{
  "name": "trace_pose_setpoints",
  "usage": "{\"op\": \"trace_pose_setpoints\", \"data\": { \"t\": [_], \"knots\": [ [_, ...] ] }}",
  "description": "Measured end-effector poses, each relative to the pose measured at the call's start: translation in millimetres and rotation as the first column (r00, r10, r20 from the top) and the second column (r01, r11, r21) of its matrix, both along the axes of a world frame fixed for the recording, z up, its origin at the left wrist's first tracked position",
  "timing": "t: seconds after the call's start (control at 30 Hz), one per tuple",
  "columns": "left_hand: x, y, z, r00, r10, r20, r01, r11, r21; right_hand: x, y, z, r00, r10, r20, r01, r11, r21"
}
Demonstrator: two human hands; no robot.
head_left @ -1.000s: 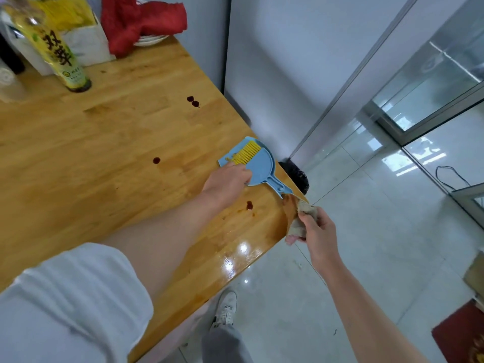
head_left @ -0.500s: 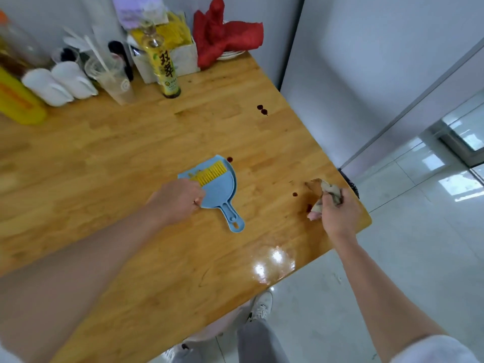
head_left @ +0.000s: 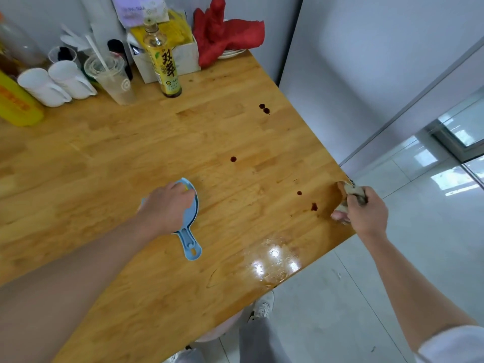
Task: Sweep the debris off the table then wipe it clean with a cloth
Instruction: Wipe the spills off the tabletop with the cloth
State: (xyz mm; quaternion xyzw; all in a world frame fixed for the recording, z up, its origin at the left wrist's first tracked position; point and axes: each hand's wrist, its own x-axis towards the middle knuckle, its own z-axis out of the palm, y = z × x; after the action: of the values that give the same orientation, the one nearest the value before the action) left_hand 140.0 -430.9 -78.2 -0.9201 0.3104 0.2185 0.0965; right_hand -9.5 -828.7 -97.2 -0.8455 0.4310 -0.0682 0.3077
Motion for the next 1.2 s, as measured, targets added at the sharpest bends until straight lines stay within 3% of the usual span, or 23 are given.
{"op": "trace_pose_setpoints", "data": {
  "t": [0.1,0.27,0.33,0.4,0.47,0.53,0.6,0.67,0.73,0.8,0.83,0.87,0.9,0.93,1.0,1.07,1.13,1.2],
  "knots": [
    [-3,-59,-14,0.996,0.037,-0.082,-0.047,0.991,-0.128,5,6,-22,0.972,0.173,-0.158,-0.174,0.985,0.006],
    [-12,-116,-43,0.982,0.077,-0.172,-0.085,0.996,-0.035,26,60,-45,0.914,0.368,-0.172,-0.370,0.929,0.022],
    [-8,-118,-44,0.972,0.149,-0.183,-0.154,0.988,-0.012,20,83,-50,0.794,0.588,-0.156,-0.582,0.809,0.084],
    [-3,-118,-42,0.957,0.190,-0.218,-0.191,0.981,0.020,10,75,-52,0.696,0.701,-0.156,-0.693,0.712,0.109],
    [1,-117,-43,0.953,0.180,-0.244,-0.173,0.984,0.051,12,35,-48,0.801,0.573,-0.174,-0.570,0.819,0.072],
    [3,-115,-43,0.952,0.160,-0.261,-0.146,0.987,0.073,24,-9,-38,0.969,0.190,-0.156,-0.188,0.982,0.027],
    [5,-112,-44,0.950,0.154,-0.270,-0.141,0.988,0.070,46,-23,-35,0.991,-0.054,-0.123,0.062,0.996,0.065],
    [5,-110,-46,0.950,0.158,-0.268,-0.151,0.987,0.045,69,6,-37,0.996,0.075,-0.051,-0.071,0.994,0.079],
    [5,-110,-48,0.953,0.162,-0.254,-0.162,0.987,0.022,79,56,-43,0.914,0.405,-0.016,-0.402,0.910,0.099],
    [4,-110,-48,0.956,0.161,-0.245,-0.161,0.987,0.022,67,99,-48,0.660,0.751,-0.042,-0.742,0.659,0.127],
    [4,-109,-49,0.957,0.159,-0.241,-0.158,0.987,0.024,56,106,-48,0.523,0.850,-0.063,-0.841,0.527,0.124],
    [4,-108,-49,0.958,0.157,-0.238,-0.156,0.988,0.024,43,98,-49,0.457,0.885,-0.082,-0.878,0.464,0.113],
    [4,-108,-49,0.959,0.153,-0.238,-0.152,0.988,0.023,31,77,-51,0.483,0.869,-0.106,-0.863,0.493,0.111],
    [4,-108,-49,0.960,0.149,-0.239,-0.149,0.989,0.021,20,49,-50,0.588,0.796,-0.141,-0.790,0.603,0.112],
    [5,-109,-50,0.960,0.146,-0.240,-0.143,0.989,0.029,4,-16,-46,0.873,0.427,-0.235,-0.426,0.903,0.060],
    [4,-110,-49,0.956,0.154,-0.250,-0.149,0.988,0.040,-7,-50,-44,0.970,0.057,-0.237,-0.064,0.998,-0.023],
    [4,-110,-47,0.952,0.157,-0.264,-0.149,0.988,0.048,-5,-22,-49,0.978,0.085,-0.191,-0.096,0.994,-0.048],
    [4,-109,-45,0.948,0.161,-0.275,-0.151,0.987,0.058,-11,36,-56,0.924,0.348,-0.160,-0.344,0.937,0.058]
  ]
}}
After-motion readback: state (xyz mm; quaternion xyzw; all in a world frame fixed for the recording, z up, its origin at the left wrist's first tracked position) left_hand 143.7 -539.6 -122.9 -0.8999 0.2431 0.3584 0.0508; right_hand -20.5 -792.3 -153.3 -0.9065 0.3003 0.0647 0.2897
